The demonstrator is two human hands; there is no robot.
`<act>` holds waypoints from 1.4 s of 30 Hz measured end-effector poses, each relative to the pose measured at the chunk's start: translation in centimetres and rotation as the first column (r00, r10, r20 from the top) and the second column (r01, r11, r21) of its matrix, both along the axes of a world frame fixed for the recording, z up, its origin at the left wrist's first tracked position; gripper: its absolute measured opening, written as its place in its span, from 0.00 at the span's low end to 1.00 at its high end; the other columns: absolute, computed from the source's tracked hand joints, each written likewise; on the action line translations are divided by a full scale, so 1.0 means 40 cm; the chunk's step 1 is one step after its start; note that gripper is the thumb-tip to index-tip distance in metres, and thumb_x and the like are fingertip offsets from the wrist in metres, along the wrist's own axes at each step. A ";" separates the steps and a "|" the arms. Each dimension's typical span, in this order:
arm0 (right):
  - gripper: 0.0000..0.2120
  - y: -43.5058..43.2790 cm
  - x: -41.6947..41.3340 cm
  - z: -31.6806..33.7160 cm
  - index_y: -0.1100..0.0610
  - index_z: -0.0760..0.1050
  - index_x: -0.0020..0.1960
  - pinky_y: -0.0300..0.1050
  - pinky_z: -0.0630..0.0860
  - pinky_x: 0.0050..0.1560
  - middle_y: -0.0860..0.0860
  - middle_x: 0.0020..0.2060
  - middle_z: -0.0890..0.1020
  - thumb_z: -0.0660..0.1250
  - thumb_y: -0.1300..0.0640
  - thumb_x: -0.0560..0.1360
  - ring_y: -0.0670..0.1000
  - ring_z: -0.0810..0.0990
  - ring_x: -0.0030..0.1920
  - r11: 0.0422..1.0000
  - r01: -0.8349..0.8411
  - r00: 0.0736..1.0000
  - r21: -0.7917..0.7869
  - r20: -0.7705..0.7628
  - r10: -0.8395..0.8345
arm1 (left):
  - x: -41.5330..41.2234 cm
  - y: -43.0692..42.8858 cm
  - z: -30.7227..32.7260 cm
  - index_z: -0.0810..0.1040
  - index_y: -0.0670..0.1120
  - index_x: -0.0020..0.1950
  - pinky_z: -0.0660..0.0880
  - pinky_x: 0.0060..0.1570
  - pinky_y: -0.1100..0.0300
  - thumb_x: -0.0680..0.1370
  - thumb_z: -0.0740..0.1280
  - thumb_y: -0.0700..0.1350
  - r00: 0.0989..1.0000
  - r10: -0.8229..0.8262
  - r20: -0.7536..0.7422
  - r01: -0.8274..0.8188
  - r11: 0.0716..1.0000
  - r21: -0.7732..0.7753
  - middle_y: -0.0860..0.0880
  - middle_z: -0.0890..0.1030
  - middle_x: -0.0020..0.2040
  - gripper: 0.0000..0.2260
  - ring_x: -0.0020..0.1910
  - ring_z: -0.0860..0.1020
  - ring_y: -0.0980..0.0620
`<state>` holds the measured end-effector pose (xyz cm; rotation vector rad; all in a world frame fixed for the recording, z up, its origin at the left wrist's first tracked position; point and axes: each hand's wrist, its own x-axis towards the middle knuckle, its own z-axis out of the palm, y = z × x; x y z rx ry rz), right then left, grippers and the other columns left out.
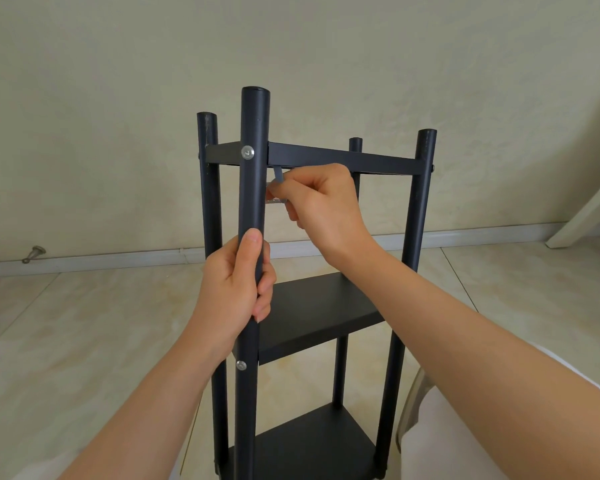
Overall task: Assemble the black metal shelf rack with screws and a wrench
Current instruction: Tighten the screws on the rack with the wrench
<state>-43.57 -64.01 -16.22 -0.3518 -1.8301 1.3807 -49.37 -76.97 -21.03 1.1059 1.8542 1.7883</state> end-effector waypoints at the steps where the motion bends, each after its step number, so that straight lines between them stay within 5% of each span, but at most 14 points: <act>1: 0.25 0.000 0.001 0.000 0.50 0.72 0.19 0.41 0.64 0.33 0.54 0.21 0.67 0.68 0.66 0.72 0.50 0.65 0.28 1.000 0.001 1.000 0.013 -0.007 -0.001 | 0.001 -0.001 0.000 0.72 0.50 0.36 0.68 0.21 0.61 0.76 0.56 0.65 1.000 -0.004 0.001 0.004 1.000 -0.001 0.49 0.70 0.26 0.21 0.21 0.66 0.52; 4: 0.19 -0.003 0.000 -0.004 0.70 0.69 0.27 0.43 0.65 0.34 0.65 0.25 0.66 0.67 0.65 0.74 0.53 0.61 0.29 0.995 0.020 0.999 0.099 -0.037 -0.016 | 0.002 -0.003 -0.002 0.72 0.47 0.38 0.68 0.22 0.61 0.76 0.56 0.65 1.000 -0.013 0.002 0.013 1.000 -0.011 0.49 0.70 0.26 0.22 0.21 0.66 0.52; 6: 0.19 -0.006 -0.005 -0.012 0.73 0.70 0.30 0.43 0.67 0.35 0.66 0.26 0.70 0.66 0.64 0.77 0.55 0.63 0.29 0.988 0.048 0.999 0.145 -0.022 -0.045 | 0.003 -0.003 -0.002 0.72 0.47 0.39 0.69 0.22 0.62 0.76 0.56 0.65 1.000 -0.012 -0.005 0.012 1.000 -0.010 0.50 0.70 0.26 0.22 0.21 0.66 0.53; 10: 0.18 -0.003 -0.013 -0.028 0.67 0.78 0.32 0.40 0.74 0.37 0.55 0.27 0.80 0.65 0.60 0.79 0.43 0.72 0.25 0.973 0.109 0.994 0.202 -0.001 -0.111 | 0.002 -0.001 -0.002 0.72 0.50 0.37 0.68 0.22 0.61 0.77 0.56 0.65 1.000 -0.020 0.001 0.020 1.000 -0.002 0.49 0.70 0.26 0.21 0.20 0.66 0.52; 15: 0.16 0.004 -0.029 -0.045 0.66 0.81 0.36 0.49 0.79 0.40 0.53 0.30 0.82 0.65 0.60 0.80 0.48 0.80 0.30 0.938 0.179 0.984 0.298 -0.060 -0.169 | 0.002 -0.002 -0.003 0.72 0.50 0.37 0.68 0.22 0.61 0.80 0.55 0.64 1.000 -0.020 -0.006 0.020 1.000 -0.015 0.49 0.70 0.26 0.22 0.20 0.66 0.52; 25: 0.14 0.013 -0.049 -0.049 0.64 0.80 0.35 0.38 0.77 0.38 0.50 0.28 0.80 0.66 0.64 0.79 0.50 0.82 0.29 0.885 0.268 0.959 0.381 -0.191 -0.208 | 0.005 -0.009 -0.005 0.71 0.46 0.39 0.69 0.22 0.61 0.81 0.55 0.62 0.998 -0.043 -0.033 0.043 0.999 -0.023 0.49 0.70 0.27 0.22 0.21 0.66 0.52; 28: 0.14 0.015 -0.042 -0.051 0.63 0.80 0.36 0.33 0.74 0.36 0.48 0.29 0.80 0.65 0.62 0.79 0.48 0.82 0.30 0.905 0.228 0.972 0.359 -0.142 -0.188 | 0.005 -0.006 -0.004 0.71 0.47 0.39 0.69 0.22 0.61 0.80 0.55 0.63 0.998 -0.046 -0.035 0.045 0.999 -0.022 0.49 0.70 0.27 0.22 0.21 0.66 0.52; 32: 0.16 0.018 -0.017 -0.059 0.65 0.79 0.35 0.50 0.77 0.40 0.54 0.29 0.81 0.65 0.60 0.80 0.51 0.79 0.31 0.911 0.165 0.986 0.379 -0.041 -0.161 | 0.004 -0.003 -0.003 0.71 0.45 0.41 0.70 0.23 0.61 0.78 0.55 0.63 0.998 -0.042 -0.044 0.040 0.999 -0.028 0.49 0.71 0.27 0.22 0.21 0.67 0.52; 36: 0.17 0.028 0.021 -0.063 0.67 0.76 0.34 0.54 0.72 0.42 0.60 0.28 0.78 0.65 0.60 0.79 0.59 0.75 0.33 0.903 0.147 0.982 0.405 0.052 -0.183 | 0.001 0.011 -0.002 0.71 0.45 0.40 0.70 0.23 0.61 0.79 0.55 0.64 0.999 -0.022 -0.047 0.021 0.999 -0.029 0.50 0.71 0.27 0.23 0.21 0.68 0.52; 39: 0.15 0.036 0.057 -0.058 0.65 0.78 0.36 0.52 0.73 0.41 0.58 0.30 0.79 0.65 0.59 0.79 0.56 0.75 0.33 0.918 0.117 0.979 0.378 0.113 -0.171 | -0.002 0.032 -0.001 0.71 0.46 0.40 0.70 0.23 0.61 0.83 0.55 0.61 0.999 -0.006 -0.048 0.005 1.000 -0.023 0.50 0.71 0.27 0.21 0.22 0.68 0.52; 42: 0.12 0.039 0.093 -0.042 0.61 0.81 0.41 0.43 0.74 0.34 0.53 0.31 0.79 0.65 0.58 0.79 0.47 0.73 0.30 0.983 0.068 0.986 0.170 0.142 -0.093 | -0.007 0.055 0.003 0.71 0.45 0.41 0.69 0.23 0.62 0.84 0.56 0.58 1.000 -0.012 -0.006 0.012 1.000 -0.028 0.51 0.71 0.27 0.20 0.22 0.68 0.53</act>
